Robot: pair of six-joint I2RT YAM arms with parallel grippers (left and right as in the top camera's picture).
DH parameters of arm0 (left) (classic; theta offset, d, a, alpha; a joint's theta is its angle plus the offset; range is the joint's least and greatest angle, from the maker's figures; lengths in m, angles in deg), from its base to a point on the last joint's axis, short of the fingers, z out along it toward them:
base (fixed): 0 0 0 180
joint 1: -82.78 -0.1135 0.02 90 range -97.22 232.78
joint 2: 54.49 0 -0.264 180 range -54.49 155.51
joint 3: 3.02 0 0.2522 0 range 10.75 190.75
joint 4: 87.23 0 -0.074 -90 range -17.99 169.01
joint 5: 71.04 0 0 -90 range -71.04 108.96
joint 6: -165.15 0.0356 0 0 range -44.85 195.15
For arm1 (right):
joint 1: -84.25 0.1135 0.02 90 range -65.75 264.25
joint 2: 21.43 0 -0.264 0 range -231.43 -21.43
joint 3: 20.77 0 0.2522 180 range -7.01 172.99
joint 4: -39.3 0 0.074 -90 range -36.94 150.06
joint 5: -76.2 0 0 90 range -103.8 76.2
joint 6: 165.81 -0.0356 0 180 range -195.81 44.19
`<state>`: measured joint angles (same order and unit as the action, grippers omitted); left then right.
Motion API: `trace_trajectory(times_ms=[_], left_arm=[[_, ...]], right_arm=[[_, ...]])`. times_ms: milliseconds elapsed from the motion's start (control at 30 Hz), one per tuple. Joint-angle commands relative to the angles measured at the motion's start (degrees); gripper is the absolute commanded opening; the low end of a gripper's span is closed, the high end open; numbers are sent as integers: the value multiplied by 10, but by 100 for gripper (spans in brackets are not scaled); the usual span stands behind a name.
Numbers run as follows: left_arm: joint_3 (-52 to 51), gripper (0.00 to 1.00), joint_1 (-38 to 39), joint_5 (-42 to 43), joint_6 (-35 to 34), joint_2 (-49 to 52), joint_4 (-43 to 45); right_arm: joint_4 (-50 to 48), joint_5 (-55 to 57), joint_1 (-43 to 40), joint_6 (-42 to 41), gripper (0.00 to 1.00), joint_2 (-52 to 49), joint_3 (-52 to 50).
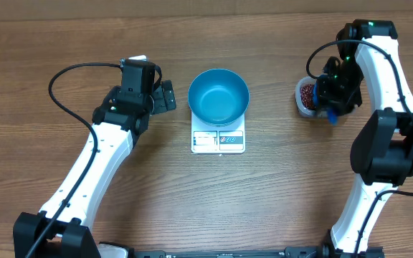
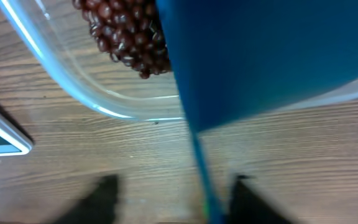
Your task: Scoop item into bowl and weigh 150g on scale
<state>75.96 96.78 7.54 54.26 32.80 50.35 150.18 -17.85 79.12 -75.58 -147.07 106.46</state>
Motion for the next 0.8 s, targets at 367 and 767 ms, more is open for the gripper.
trace_trajectory(times_ms=[367, 767], left_arm=[[-1, 100, -2, -8, 3, 2, 2], [-1, 100, -2, -8, 3, 2, 2]], right_arm=[[-3, 18, -6, 1, 100, 97, 85], [-49, -45, -161, -62, 100, 309, 66]])
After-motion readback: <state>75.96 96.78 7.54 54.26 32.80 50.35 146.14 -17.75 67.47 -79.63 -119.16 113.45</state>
